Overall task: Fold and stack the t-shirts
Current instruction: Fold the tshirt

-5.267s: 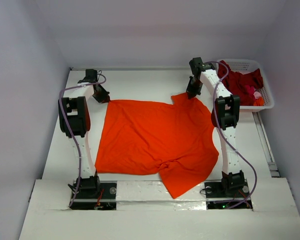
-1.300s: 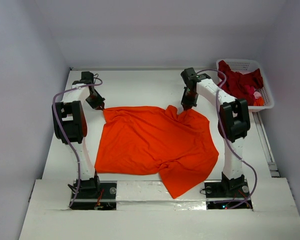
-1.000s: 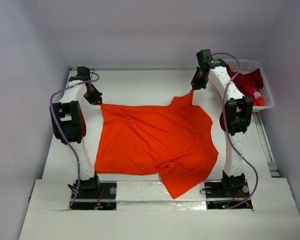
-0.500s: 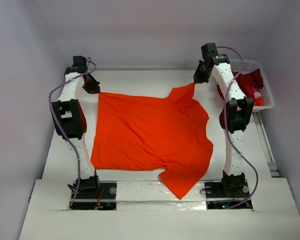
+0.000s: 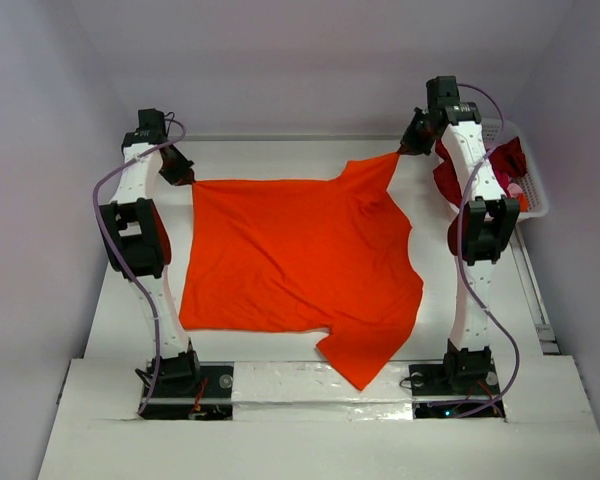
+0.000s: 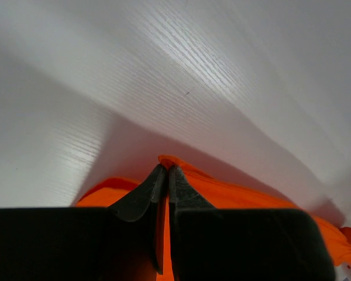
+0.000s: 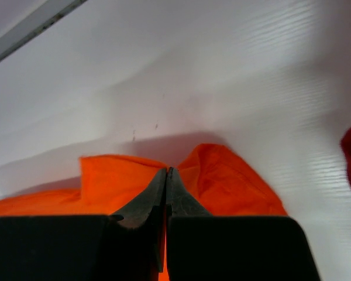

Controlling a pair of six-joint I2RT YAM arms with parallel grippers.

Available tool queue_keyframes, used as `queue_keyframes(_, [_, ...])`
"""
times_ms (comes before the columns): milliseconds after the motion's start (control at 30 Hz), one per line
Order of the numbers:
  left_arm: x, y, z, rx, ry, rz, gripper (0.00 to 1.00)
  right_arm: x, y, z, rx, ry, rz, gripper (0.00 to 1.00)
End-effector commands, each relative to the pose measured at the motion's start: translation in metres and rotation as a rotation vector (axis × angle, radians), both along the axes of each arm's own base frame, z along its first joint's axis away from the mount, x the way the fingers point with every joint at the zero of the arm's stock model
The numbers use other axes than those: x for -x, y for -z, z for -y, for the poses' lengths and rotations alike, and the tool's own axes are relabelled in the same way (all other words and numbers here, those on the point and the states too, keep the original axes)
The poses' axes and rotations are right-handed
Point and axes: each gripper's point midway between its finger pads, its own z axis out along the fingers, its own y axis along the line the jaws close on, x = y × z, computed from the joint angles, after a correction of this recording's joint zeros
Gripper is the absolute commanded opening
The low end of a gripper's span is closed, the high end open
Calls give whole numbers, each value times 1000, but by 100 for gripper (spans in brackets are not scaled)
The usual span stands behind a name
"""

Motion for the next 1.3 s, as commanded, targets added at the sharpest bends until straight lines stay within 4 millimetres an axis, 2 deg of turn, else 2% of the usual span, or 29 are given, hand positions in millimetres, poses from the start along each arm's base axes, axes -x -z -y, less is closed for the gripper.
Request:
queue_keyframes(0, [2, -21, -12, -20, -28, 39, 0, 4, -46, -28, -105, -136, 118, 0])
queue_keyframes(100, [5, -21, -12, -24, -29, 30, 0, 12, -41, -33, -130, -166, 100, 0])
queue_keyframes(133, [7, -23, -12, -25, -30, 31, 0, 21, -38, -39, -123, -176, 82, 0])
queue_keyframes(267, [14, -26, -13, -39, -31, 22, 0, 36, -44, -48, -116, -189, 79, 0])
queue_keyframes(367, [20, -26, -13, -42, -30, 11, 0, 48, -46, -50, -120, -178, 62, 0])
queue_keyframes(500, [27, -31, -12, -44, -28, 4, 0, 65, -39, -54, -132, -166, 12, 0])
queue_keyframes(600, [32, -35, -11, -44, -23, 2, 0, 74, -34, -50, -125, -139, -4, 0])
queue_keyframes(833, [45, -34, -12, -61, -10, -30, 0, 95, -25, -54, -147, -133, -49, 0])
queue_keyframes(867, [48, -30, -13, -66, -13, -42, 0, 99, -25, -59, -148, -141, -52, 0])
queue_keyframes(1033, [59, -26, -13, -73, -11, -68, 0, 110, -27, -57, -157, -111, -60, 0])
queue_keyframes(1167, [72, -12, -12, -72, -10, -106, 0, 119, -20, -55, -162, -93, -80, 0])
queue_keyframes(1267, [78, -9, -12, -76, -9, -110, 0, 126, -8, -53, -158, -84, -108, 0])
